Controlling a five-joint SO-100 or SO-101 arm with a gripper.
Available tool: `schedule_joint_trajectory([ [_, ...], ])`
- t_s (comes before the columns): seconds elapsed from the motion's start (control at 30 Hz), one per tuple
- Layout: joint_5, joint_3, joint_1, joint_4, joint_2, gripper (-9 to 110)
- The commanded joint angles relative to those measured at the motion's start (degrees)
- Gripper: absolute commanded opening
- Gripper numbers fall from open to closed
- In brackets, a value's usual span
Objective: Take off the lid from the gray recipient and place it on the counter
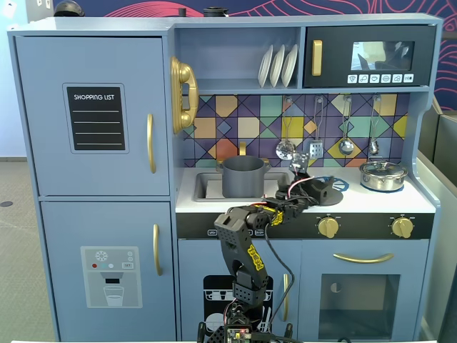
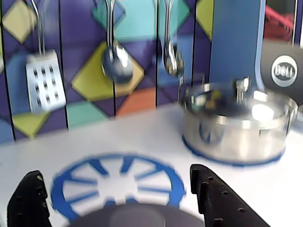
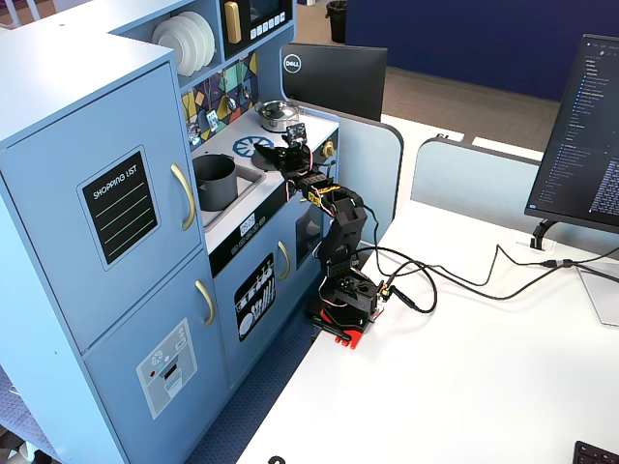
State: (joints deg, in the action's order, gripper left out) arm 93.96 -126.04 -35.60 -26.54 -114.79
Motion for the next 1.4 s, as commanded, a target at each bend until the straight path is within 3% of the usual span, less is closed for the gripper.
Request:
schedule_joint_trajectory([
  [0.0, -0.6, 1.8, 1.8, 6.0, -11.7, 27],
  [0.1, -1.8, -0.3, 4.7, 22.0, -25.7, 17],
  [0.2, -2.0, 2.3, 10.5, 51.5, -41.6, 0],
  [0.3, -3.5, 2.8, 18.1, 70.4, -53.1, 0],
  [0.4, -0.4, -2.0, 23.6, 80.8, -61.0, 0],
  [0.6, -6.2, -12.1, 30.8, 102.6, -66.8, 0],
  [0.73, -3.4, -24.2, 36.0, 107.8, -66.7, 0],
  [1.0, -4.7, -43.2, 38.0, 102.9, -67.2, 0],
  [1.37, -4.1, -46.0, 38.8, 112.8, -67.2, 1],
])
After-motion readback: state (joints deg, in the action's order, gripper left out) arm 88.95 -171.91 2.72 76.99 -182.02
